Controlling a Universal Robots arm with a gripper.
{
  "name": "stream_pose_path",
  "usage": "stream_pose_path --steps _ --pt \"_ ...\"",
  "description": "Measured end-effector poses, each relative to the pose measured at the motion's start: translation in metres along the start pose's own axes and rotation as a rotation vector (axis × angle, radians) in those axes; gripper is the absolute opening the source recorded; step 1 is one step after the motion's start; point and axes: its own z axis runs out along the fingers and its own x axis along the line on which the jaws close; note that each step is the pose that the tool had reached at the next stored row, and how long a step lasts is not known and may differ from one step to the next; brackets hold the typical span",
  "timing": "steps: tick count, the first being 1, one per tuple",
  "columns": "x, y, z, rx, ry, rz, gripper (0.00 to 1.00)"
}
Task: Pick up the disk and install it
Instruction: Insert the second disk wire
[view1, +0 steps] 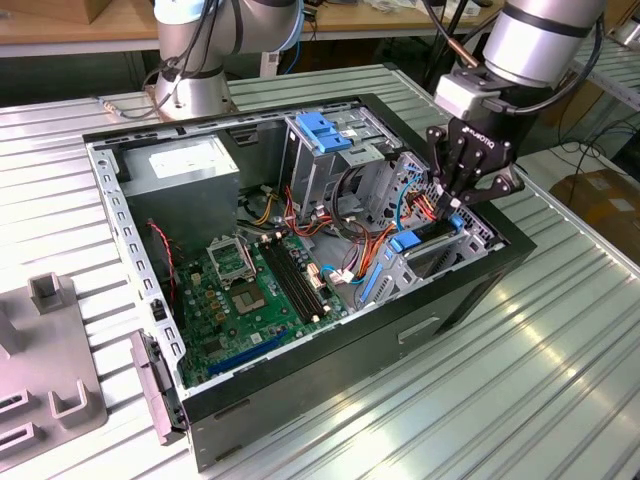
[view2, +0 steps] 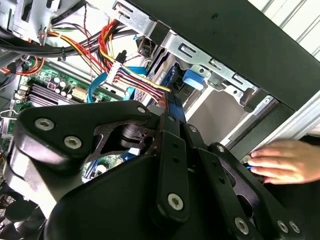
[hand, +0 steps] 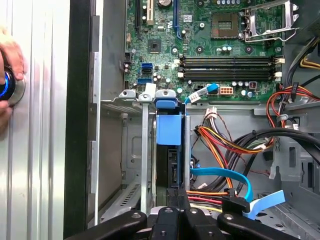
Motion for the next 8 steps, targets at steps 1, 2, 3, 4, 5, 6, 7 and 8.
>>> stream_pose_path --steps 1,2,3,4,5,6,7,8 --pt "0.0003 0.0001 -0.0023 -0.0002 -0.0003 0.0 0.11" --pt "0.0005 0.0002 -0.0044 -0.0004 -0.0005 0.0 0.11" --pt "0.0009 0.0004 -0.0078 -0.0007 -0.0004 0.0 0.11" --pt "0.0012 0.0005 -0.0107 -0.0007 -0.0006 0.0 0.11" --pt "0.0016 0.0006 -0.0144 -0.0007 -0.0013 0.0 0.11" --pt "0.0019 0.0008 -0.0175 -0.0007 -0.0015 0.0 0.11" --pt "0.0025 0.0011 -0.0257 -0.0007 -0.0015 0.0 0.11" --pt "0.0021 0.0014 -0.0332 -0.0012 -0.0016 0.0 0.11"
